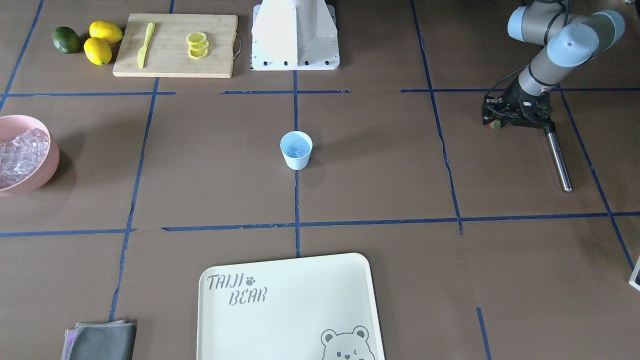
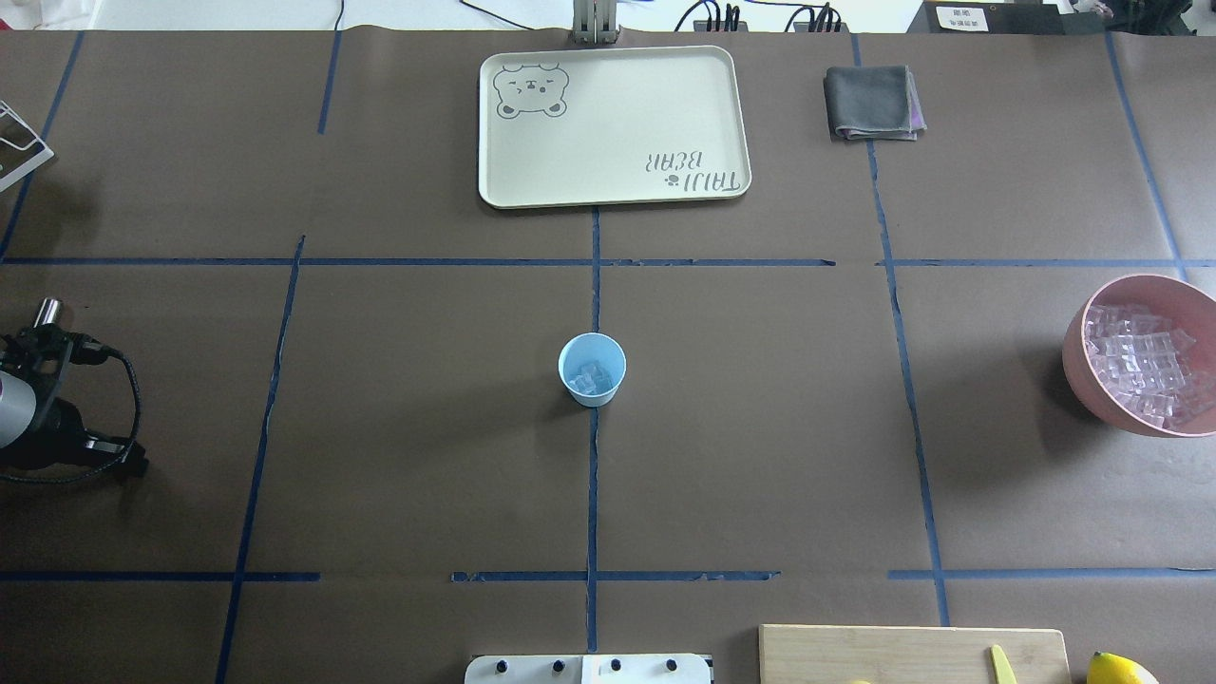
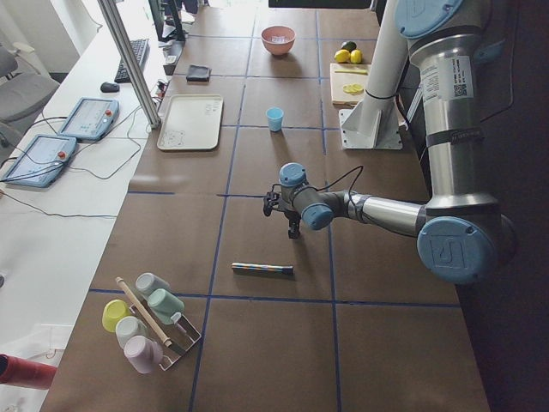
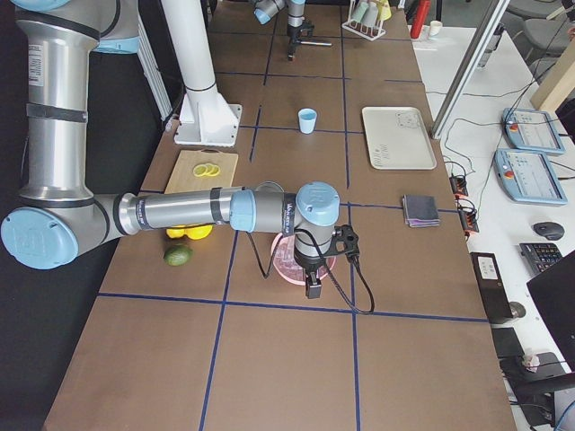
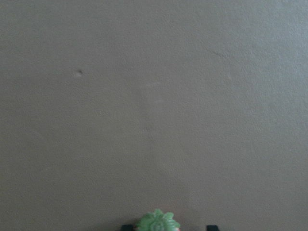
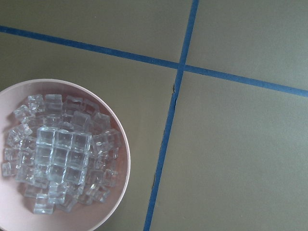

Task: Mash ice and strawberries in cup
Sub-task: 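Lower the left gripper onto the red strawberry and grasp it, then carry the strawberry with the left gripper over the blue cup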

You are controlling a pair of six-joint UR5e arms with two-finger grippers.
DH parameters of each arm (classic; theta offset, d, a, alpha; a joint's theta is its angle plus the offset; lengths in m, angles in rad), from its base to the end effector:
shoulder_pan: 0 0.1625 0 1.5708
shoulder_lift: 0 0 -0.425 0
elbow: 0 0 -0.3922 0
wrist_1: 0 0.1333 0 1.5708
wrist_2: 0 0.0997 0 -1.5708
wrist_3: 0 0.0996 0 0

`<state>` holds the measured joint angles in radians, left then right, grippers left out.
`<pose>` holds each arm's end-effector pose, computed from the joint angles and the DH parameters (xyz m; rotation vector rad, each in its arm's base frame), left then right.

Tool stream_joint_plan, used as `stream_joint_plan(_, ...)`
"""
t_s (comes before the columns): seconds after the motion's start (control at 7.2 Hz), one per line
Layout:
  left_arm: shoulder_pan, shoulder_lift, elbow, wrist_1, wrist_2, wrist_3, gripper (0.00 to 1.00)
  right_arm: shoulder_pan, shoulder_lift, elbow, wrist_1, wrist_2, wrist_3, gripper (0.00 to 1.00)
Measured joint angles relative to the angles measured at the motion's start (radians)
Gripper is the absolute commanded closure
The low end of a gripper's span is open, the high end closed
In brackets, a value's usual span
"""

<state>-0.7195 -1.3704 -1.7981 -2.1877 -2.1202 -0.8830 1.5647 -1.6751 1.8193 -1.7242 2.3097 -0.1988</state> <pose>0.2760 -0.3499 0.5765 0.0017 0.8209 0.1469 0.0635 -0.4433 0.6034 0.0624 -0.7375 -0.1921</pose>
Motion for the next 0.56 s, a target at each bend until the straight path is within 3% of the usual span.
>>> stream_joint_plan(0.56, -0.016, -0.035, -0.074, 0.003, 0.050, 0.001, 1.00, 0.000, 0.000, 0.006, 0.000, 0.001, 0.001, 0.01)
